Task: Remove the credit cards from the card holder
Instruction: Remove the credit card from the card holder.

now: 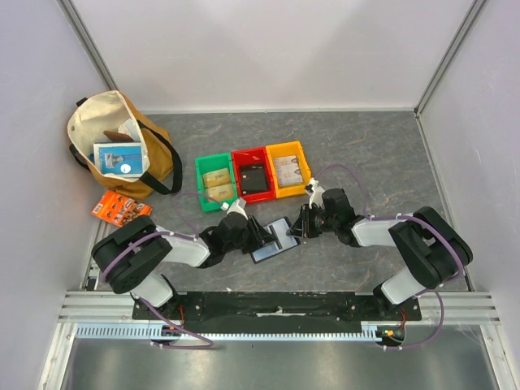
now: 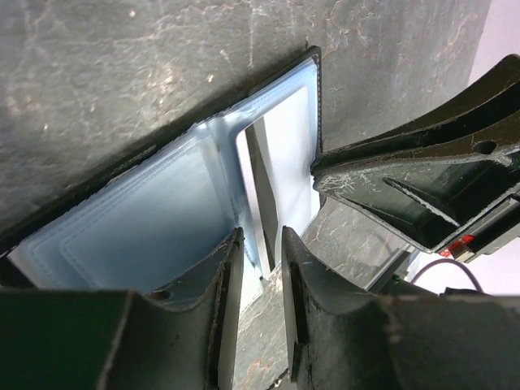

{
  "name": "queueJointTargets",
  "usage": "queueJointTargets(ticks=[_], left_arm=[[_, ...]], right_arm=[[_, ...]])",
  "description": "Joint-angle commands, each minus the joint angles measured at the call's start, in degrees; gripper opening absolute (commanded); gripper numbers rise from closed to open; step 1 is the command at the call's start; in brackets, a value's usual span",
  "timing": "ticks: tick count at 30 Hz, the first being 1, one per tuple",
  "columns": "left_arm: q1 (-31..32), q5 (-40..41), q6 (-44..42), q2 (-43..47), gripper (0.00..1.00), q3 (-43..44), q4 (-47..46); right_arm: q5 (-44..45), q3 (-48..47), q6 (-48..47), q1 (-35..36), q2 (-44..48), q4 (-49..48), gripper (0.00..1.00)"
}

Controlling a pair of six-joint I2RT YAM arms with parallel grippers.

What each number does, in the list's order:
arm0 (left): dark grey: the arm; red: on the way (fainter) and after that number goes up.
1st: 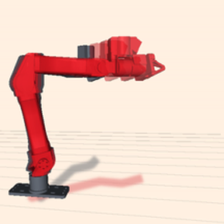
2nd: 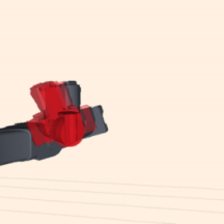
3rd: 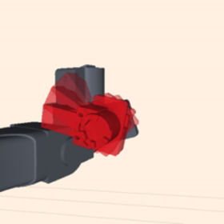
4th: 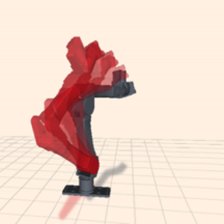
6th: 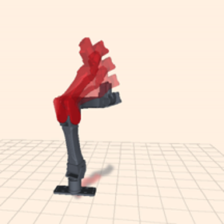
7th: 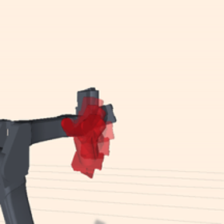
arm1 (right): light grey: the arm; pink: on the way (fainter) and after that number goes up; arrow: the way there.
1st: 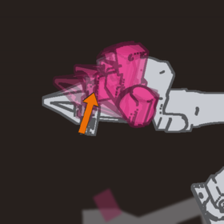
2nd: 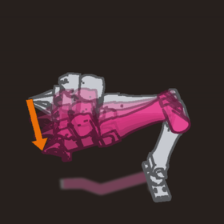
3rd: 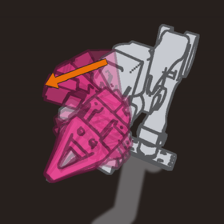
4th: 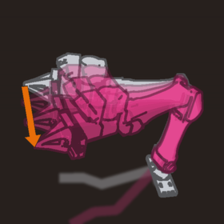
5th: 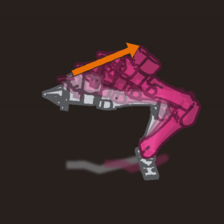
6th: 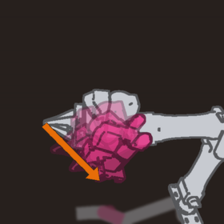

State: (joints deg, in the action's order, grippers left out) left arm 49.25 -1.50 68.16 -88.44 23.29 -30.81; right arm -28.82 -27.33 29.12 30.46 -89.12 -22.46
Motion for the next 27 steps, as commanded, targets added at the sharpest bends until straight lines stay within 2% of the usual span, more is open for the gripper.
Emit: queueJointTargets(ticks=[1,6,14,19,23,27], left_arm=[[0.05,1.23,5.14,0.47,0.32,-3.51,-5.74],[-0.21,0.62,5.05,-1.72,0.3,-3.87,-9.61],[-0.39,-1.49,6.11,-6.65,0.18,-3.86,-15.42],[-0.48,-1.67,5.58,-6.65,0.16,-3.87,-16.65],[-0.56,-1.84,5.75,-5.95,0.02,-4.48,-16.92],[-0.91,-1.05,7.25,-3.15,0.02,-7.37,-16.83]], right_arm=[[-0.45,1.4,-0.12,-0.05,-0.97,1.45,0.22],[-0.62,1.4,-0.12,-0.22,-1.14,1.28,0.22],[-0.8,1.58,-0.03,-0.14,-0.97,1.36,0.22],[-0.98,1.58,-0.03,-0.22,-0.88,1.28,0.22],[-0.8,1.76,0.05,-0.31,-0.97,1.28,0.22],[-0.54,1.84,0.14,-0.57,-0.88,1.63,0.21]])
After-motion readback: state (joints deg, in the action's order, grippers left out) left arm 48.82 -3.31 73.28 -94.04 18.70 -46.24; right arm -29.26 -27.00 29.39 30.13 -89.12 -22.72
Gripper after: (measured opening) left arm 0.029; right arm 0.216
